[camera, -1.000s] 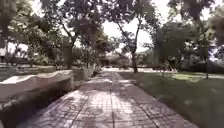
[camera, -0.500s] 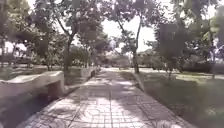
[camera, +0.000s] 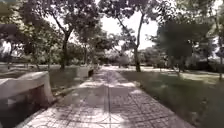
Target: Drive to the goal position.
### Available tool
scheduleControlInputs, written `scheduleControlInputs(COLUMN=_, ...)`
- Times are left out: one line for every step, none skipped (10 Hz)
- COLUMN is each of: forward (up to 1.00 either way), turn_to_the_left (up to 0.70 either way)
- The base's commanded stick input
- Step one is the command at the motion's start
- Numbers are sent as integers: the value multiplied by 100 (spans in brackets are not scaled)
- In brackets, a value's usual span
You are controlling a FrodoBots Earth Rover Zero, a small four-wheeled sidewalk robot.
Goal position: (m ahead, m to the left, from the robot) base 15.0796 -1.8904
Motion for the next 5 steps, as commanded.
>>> scheduleControlInputs(forward=100, turn_to_the_left=0)
scheduleControlInputs(forward=100, turn_to_the_left=0)
scheduleControlInputs(forward=100, turn_to_the_left=0)
scheduleControlInputs(forward=100, turn_to_the_left=0)
scheduleControlInputs(forward=100, turn_to_the_left=0)
